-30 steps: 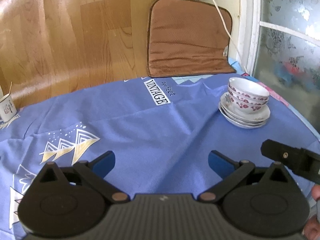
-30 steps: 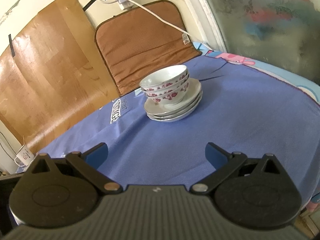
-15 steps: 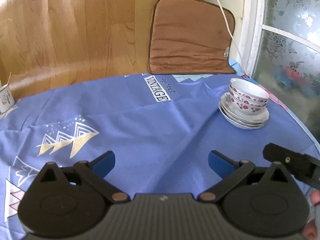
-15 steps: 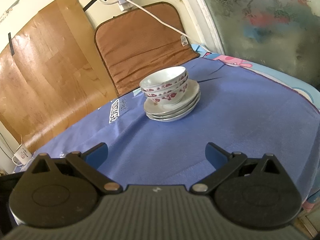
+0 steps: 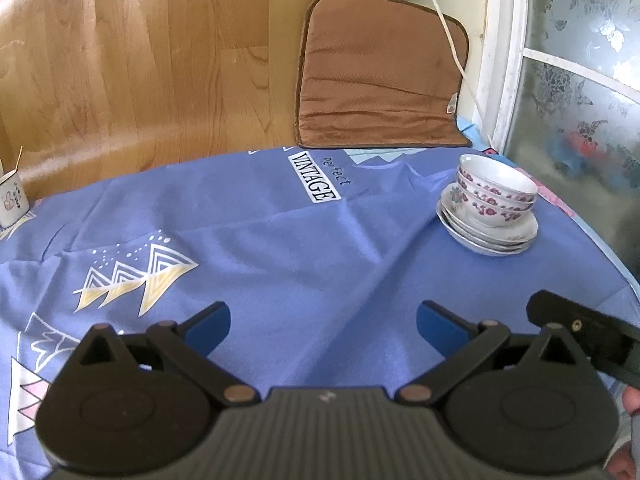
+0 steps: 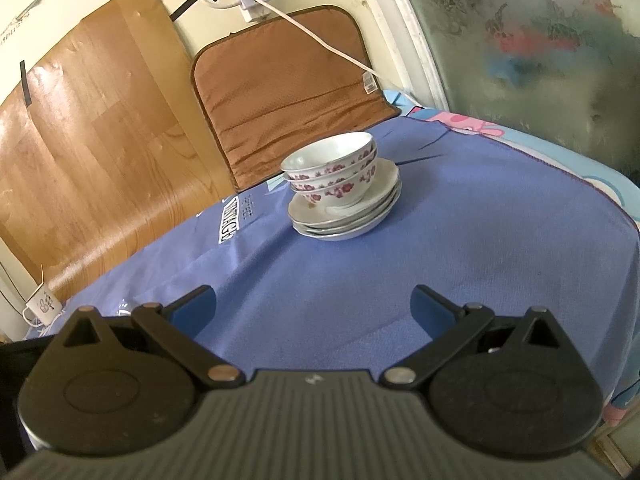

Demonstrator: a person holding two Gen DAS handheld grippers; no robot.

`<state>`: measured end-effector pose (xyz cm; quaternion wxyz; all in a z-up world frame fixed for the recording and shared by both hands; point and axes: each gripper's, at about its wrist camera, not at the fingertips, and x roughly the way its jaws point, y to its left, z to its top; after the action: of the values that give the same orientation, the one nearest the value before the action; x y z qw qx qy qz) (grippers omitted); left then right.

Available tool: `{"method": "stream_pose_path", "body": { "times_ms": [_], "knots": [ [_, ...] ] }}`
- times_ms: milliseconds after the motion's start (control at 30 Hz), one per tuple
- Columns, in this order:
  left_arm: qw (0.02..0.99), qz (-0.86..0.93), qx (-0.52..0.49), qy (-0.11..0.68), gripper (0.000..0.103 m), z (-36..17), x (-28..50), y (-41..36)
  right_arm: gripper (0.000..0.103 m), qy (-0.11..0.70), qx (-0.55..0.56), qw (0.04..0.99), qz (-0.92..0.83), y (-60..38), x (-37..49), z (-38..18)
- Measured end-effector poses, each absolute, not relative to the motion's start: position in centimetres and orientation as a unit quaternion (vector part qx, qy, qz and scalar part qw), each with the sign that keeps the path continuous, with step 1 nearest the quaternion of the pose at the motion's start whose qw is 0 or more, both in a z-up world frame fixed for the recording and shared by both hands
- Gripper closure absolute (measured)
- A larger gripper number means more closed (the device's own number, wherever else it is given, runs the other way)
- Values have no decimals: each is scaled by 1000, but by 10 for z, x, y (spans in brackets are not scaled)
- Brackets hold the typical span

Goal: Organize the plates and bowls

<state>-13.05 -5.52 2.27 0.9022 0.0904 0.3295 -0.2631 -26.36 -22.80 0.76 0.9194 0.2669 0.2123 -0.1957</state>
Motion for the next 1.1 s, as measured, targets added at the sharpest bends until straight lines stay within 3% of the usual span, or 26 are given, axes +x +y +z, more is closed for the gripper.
{"method": "stream_pose_path", "body": {
  "times_ms": [1100],
  "knots": [
    [904,-245,129,327,0,15,-136,-64,0,219,271,917,-193,-228,-261,2]
  ]
}}
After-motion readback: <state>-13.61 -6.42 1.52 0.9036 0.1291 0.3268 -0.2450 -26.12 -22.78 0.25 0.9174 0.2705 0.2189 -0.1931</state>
